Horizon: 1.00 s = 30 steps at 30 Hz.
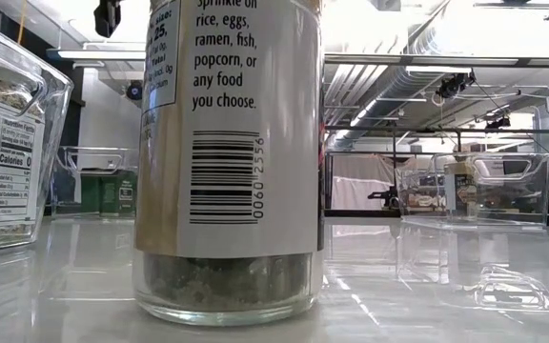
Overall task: Sort spices by type
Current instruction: Put the bottom right golden seasoning bottle into the top right transparent bin
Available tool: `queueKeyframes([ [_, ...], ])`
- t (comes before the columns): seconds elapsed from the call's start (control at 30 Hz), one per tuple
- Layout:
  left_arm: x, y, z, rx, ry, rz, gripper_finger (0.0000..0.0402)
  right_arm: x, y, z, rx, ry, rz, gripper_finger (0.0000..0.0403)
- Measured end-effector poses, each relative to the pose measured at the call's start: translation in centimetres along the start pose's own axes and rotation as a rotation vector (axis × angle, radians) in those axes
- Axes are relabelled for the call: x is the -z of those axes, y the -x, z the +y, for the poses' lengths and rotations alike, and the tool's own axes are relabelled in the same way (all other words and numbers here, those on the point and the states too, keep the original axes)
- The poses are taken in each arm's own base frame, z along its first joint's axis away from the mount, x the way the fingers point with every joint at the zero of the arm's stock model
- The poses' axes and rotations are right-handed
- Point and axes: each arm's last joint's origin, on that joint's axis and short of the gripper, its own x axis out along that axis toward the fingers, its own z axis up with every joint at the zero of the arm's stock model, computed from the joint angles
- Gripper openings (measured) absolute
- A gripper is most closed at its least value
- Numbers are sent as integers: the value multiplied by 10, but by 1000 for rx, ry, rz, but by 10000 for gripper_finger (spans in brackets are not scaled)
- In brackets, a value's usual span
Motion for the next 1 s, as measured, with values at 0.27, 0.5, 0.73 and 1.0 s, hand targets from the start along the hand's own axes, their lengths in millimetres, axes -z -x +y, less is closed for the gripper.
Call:
queueKeyframes([
  [0.27, 0, 0, 0, -3, -3, 4, 0, -2, -16, 3, 51, 35, 2, 369],
  [0.5, 2, 0, 1, -12, -11, 18, 0, -5, -32, 4, 105, 31, 12, 369],
  [0.73, 2, 0, 2, -23, -12, 12, 0, -9, -37, 3, 128, 0, 23, 334],
  [1.0, 0, 0, 1, -20, -3, -10, 0, -30, -2, -13, 126, -18, -22, 270],
])
